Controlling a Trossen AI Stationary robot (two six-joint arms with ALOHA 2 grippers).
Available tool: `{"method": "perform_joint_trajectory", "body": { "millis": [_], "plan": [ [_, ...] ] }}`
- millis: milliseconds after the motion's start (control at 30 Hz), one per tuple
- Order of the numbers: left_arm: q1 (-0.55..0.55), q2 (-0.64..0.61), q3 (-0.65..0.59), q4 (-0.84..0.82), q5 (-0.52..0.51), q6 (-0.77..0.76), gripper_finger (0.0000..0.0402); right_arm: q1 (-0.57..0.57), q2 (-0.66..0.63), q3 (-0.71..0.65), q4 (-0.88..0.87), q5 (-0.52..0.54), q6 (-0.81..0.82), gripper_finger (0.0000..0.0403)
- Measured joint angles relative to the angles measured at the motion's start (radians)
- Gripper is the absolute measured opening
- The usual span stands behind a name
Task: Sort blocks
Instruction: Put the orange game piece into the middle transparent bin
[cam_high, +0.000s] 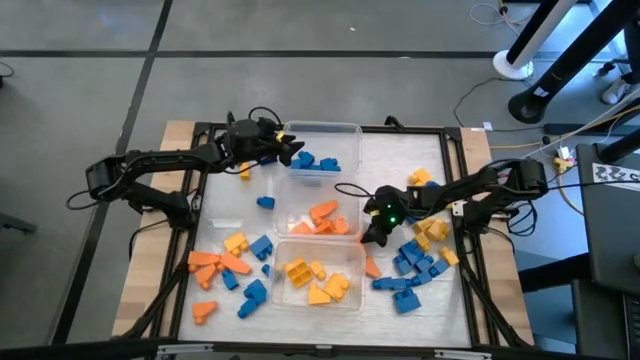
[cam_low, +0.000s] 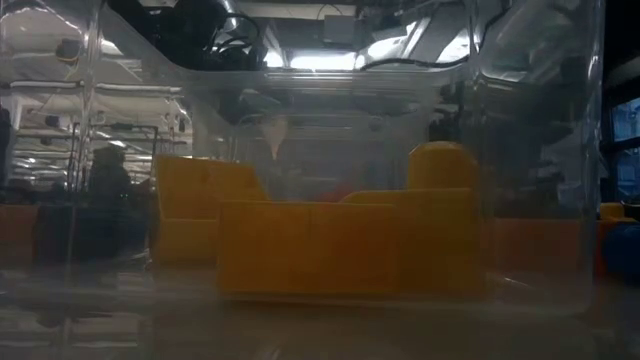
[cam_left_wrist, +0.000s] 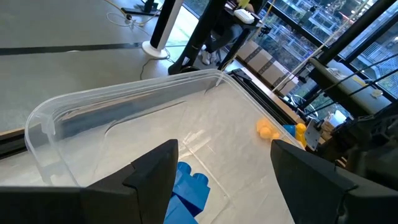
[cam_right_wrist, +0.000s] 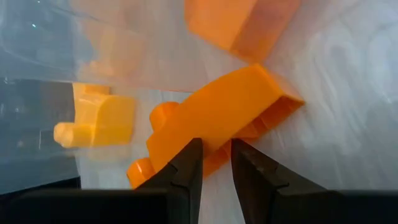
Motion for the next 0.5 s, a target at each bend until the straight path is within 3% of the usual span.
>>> {"method": "perform_joint_trajectory", "body": {
  "millis": [500],
  "plan": [
    [0.0,0.0,0.0,0.0,0.0,0.0,0.0246,-0.001,0.112,0.001,0.227,-0.044,-0.019,0.0085]
  ]
}}
